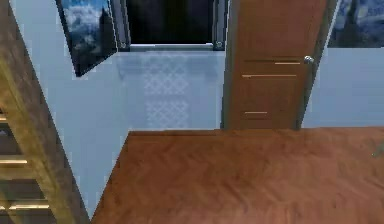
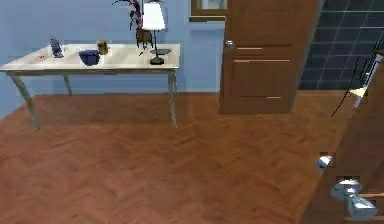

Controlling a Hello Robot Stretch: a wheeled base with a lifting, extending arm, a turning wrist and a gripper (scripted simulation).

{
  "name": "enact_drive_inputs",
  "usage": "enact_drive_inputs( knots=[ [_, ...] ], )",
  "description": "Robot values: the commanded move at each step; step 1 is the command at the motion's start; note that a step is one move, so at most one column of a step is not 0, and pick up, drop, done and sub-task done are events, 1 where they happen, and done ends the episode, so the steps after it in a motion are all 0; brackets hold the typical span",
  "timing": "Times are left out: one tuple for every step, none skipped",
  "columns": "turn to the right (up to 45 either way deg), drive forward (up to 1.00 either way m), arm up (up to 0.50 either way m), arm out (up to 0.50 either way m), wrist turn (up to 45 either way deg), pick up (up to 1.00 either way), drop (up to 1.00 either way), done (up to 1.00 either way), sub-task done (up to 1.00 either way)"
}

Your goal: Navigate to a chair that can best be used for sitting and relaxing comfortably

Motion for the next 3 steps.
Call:
enact_drive_inputs(
  knots=[
    [45.0,0.0,0.0,0.0,0.0,0.0,0.0,0.0,0.0],
    [39.0,0.0,0.0,0.0,0.0,0.0,0.0,0.0,0.0],
    [3.0,0.0,0.0,0.0,0.0,0.0,0.0,0.0,0.0]
  ],
)
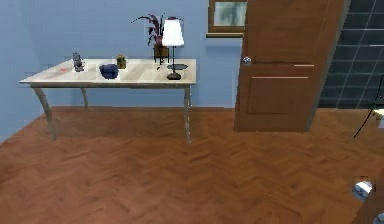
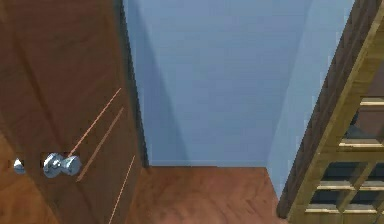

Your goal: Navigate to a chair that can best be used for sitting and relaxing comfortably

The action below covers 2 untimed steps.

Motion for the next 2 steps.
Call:
enact_drive_inputs(
  knots=[
    [0.0,0.8,0.0,0.0,0.0,0.0,0.0,0.0,0.0],
    [45.0,0.0,0.0,0.0,0.0,0.0,0.0,0.0,0.0]
  ],
)
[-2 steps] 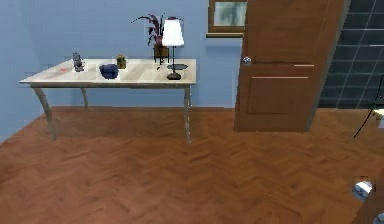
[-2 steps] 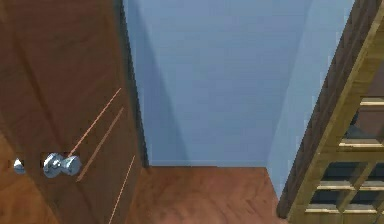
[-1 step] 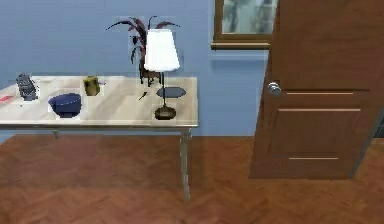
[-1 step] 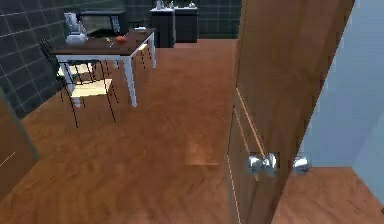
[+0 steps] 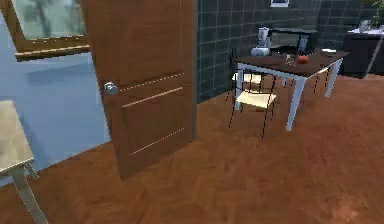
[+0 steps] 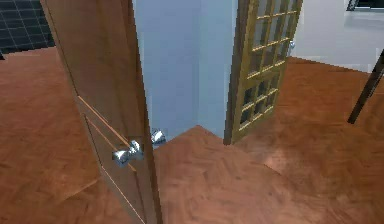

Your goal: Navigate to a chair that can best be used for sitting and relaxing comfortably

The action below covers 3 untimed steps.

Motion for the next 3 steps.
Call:
enact_drive_inputs(
  knots=[
    [21.0,0.0,0.0,0.0,0.0,0.0,0.0,0.0,0.0],
    [0.0,0.9,0.0,0.0,0.0,0.0,0.0,0.0,0.0],
    [33.0,0.0,0.0,0.0,0.0,0.0,0.0,0.0,0.0]
  ],
)
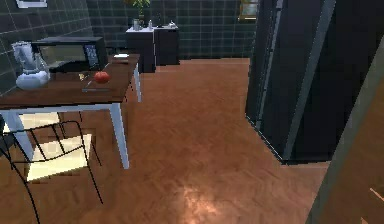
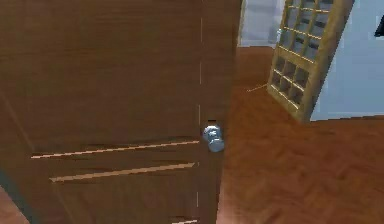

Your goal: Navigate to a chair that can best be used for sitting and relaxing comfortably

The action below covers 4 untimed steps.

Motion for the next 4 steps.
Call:
enact_drive_inputs(
  knots=[
    [0.0,0.8,0.0,0.0,0.0,0.0,0.0,0.0,0.0],
    [-45.0,0.0,0.0,0.0,0.0,0.0,0.0,0.0,0.0],
    [-18.0,0.0,0.0,0.0,0.0,0.0,0.0,0.0,0.0],
    [0.0,0.0,0.0,0.0,0.0,0.0,0.0,1.0,0.0]
  ],
)
